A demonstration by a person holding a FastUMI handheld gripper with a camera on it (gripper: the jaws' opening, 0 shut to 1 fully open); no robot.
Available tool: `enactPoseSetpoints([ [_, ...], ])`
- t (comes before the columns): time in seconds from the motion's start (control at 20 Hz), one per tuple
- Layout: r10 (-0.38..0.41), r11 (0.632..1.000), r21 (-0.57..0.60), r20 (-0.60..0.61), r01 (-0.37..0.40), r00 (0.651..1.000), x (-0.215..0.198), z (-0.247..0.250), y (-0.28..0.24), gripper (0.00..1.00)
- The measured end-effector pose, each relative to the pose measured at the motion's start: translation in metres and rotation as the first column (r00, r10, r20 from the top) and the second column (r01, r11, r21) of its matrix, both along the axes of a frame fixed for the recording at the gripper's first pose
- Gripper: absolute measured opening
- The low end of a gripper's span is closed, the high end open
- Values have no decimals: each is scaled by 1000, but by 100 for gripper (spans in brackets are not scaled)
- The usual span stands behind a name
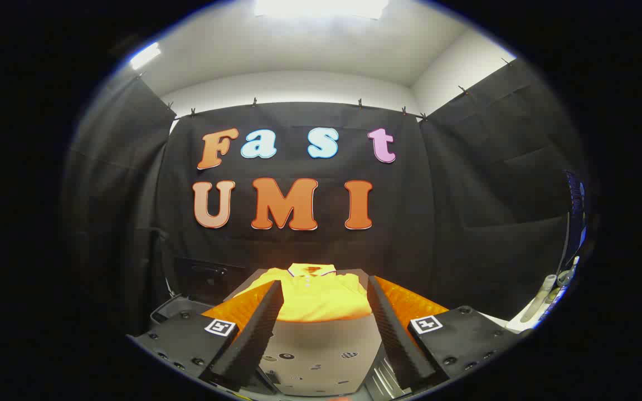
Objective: Put the clothes into the washing machine and then close the washing machine lid.
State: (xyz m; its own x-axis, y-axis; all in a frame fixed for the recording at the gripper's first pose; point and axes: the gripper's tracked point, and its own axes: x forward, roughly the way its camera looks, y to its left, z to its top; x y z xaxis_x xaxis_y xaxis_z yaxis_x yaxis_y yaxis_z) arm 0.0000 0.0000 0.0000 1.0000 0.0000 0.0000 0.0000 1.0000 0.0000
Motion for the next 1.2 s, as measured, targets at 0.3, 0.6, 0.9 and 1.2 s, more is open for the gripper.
enactPoseSetpoints([
  [0.3, 43, 999, -4, -38, -43, 998, 9, 2, 14, 98],
  [0.6, 68, 998, -13, -47, -69, 997, 15, 3, 29, 98],
  [0.9, 57, 998, -7, -40, -58, 998, 15, 3, 24, 98],
  [1.2, 31, 999, 17, -32, -30, 999, 5, 4, 10, 98],
])
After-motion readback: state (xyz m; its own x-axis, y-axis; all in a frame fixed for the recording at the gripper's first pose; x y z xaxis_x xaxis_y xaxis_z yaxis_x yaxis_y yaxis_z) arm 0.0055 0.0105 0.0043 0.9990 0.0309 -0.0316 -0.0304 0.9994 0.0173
